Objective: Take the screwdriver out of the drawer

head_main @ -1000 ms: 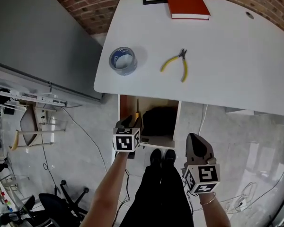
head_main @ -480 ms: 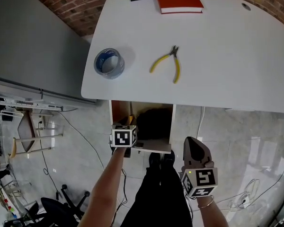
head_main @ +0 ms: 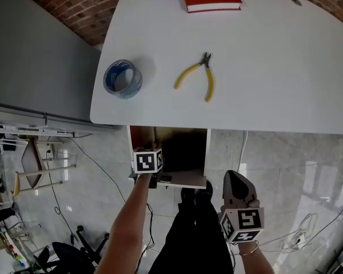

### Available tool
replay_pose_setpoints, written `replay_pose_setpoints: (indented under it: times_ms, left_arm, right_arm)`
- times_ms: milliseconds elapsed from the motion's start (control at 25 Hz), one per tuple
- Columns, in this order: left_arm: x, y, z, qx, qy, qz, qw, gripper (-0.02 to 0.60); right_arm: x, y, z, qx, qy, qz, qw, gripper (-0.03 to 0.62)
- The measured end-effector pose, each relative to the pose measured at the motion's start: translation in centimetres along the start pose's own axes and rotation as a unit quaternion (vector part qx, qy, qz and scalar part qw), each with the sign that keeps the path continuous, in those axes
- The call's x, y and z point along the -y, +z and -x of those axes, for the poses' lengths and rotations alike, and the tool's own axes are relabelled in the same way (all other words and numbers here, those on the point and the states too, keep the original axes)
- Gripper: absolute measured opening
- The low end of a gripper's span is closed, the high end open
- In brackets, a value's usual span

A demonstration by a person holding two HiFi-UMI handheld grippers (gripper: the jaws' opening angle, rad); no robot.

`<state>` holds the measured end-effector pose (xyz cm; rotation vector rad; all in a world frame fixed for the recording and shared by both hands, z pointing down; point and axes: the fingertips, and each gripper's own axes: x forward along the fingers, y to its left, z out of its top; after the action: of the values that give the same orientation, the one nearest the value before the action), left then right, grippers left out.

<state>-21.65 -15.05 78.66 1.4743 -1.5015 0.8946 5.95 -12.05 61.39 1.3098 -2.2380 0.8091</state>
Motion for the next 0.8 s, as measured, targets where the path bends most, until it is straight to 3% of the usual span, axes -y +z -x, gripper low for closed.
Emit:
replay_pose_setpoints:
  times_ms: [600, 800]
  left_arm:
    - [-0.7, -1.7, -2.9, -0.059, 0.011, 0.029, 0.9978, 0.109]
    - [-0.8, -1.8, -3.3, -0.062, 0.012, 0.032, 0.9975, 0.101]
  right_arm:
    - [-0.8, -1.4, -0.6, -0.018, 0.016, 0.000, 1.000, 0.002]
    - [-0.8, -1.5, -1.0, -0.021, 0.018, 0.002, 1.000, 0.002]
